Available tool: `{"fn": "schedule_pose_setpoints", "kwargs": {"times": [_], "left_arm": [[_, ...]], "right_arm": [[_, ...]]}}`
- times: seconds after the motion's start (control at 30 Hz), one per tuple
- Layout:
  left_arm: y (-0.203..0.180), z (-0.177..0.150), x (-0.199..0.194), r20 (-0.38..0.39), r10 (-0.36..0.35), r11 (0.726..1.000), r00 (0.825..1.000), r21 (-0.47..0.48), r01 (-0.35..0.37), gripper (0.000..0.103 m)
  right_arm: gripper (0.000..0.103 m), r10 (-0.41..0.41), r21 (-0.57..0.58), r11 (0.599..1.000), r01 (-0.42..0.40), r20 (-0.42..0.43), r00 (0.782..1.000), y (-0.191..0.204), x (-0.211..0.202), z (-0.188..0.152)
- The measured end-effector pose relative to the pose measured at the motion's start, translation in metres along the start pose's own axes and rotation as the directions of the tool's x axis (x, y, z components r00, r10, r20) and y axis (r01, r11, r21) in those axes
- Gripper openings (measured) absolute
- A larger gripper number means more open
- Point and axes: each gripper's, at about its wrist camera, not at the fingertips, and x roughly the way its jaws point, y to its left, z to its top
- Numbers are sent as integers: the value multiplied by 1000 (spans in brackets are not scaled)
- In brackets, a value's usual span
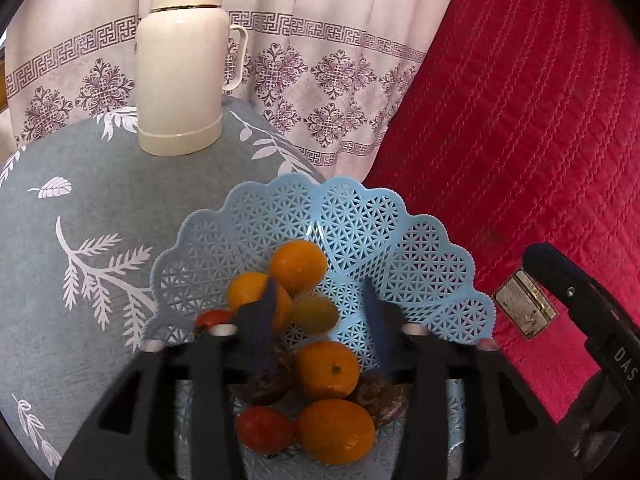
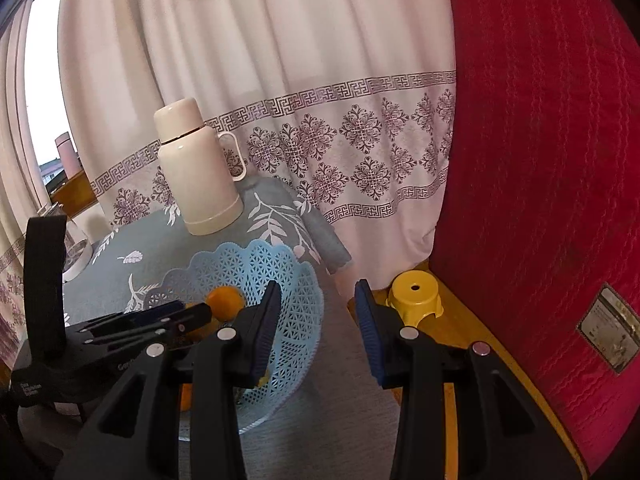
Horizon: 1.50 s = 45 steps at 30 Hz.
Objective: Organize fruits
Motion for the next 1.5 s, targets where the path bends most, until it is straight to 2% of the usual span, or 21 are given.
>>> {"fn": "schedule_pose_setpoints", "kwargs": {"times": [0.03, 0.1, 0.17, 0.27, 0.33, 0.53, 0.67, 0.83, 1.07, 1.5], "left_arm": [[1, -1, -2, 5, 1, 1000, 1000, -5, -1, 66], [2, 0, -5, 11, 0, 1000, 1000, -11, 0, 67], [5, 1, -8, 13, 3, 1000, 1000, -16, -3, 73], [11, 2, -15, 33, 18, 999, 999, -29, -17, 78], [17, 3, -21, 47, 34, 999, 998, -44, -32, 85], [25, 6, -38, 95, 124, 992, 988, -50, -120, 96], [22, 6, -48, 128, 193, 981, 973, -24, -192, 99], [14, 3, -59, 162, 246, 968, 956, 13, -251, 100], [2, 0, -71, 213, 341, 930, 915, 67, -362, 100], [-13, -4, -90, 268, 374, 905, 888, 104, -412, 100]], "right_arm": [[39, -1, 3, 1000, 1, 1, 1000, -1, 0, 0], [44, -2, 9, 1000, 2, 1, 1000, -1, 0, 1], [55, -6, 17, 1000, 5, 9, 1000, -3, -1, 1], [60, -7, 20, 1000, 7, 21, 1000, -3, -5, 2], [68, -10, 28, 1000, 9, 29, 1000, -5, -7, 3], [79, -11, 50, 999, 9, 34, 999, -10, -11, 6], [79, -7, 55, 998, 6, 33, 999, -11, -13, 7], [80, -4, 48, 999, 3, 31, 1000, -9, -14, 7], [80, 11, 30, 999, -12, 16, 1000, -5, -17, 4], [80, 27, 19, 999, -28, 37, 999, 0, -31, 5]]}}
